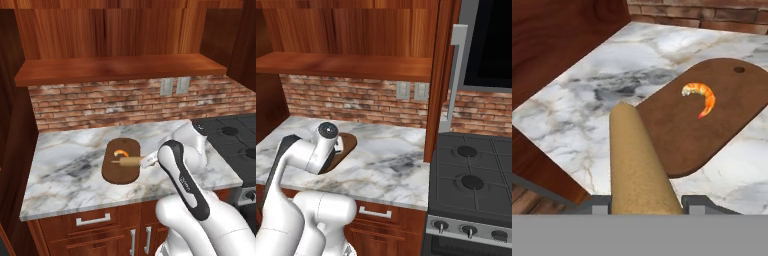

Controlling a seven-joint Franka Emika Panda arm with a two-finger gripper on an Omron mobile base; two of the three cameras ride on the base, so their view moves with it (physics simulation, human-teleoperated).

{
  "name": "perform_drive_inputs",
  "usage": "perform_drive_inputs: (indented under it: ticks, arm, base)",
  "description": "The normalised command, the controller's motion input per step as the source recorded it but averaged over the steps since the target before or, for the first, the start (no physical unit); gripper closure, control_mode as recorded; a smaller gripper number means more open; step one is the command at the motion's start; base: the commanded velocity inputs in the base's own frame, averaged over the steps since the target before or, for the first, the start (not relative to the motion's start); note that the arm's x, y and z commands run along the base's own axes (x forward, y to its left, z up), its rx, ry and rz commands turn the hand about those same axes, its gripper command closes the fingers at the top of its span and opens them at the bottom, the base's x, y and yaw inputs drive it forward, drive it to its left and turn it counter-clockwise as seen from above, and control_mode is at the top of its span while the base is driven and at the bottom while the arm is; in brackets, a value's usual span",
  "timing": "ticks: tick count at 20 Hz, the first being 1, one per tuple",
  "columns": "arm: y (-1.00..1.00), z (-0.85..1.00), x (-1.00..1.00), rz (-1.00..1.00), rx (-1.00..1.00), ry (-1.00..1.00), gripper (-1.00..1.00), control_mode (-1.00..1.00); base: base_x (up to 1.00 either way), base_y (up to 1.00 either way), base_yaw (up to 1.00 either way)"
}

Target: Open the cabinet, retrieve the rolling pin, and place it next to the meat on the cutting board to prepare for tenderizing.

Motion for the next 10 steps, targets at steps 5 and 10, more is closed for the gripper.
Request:
perform_drive_inputs:
  ticks: [5,10]
  arm:
    - [0.02,-0.28,0.47,0.02,0.00,0.00,1.00,-1.00]
    - [0.05,-0.26,0.37,0.02,0.00,0.00,1.00,-1.00]
  base:
    - [0.00,0.00,0.00]
    - [0.00,0.00,0.00]
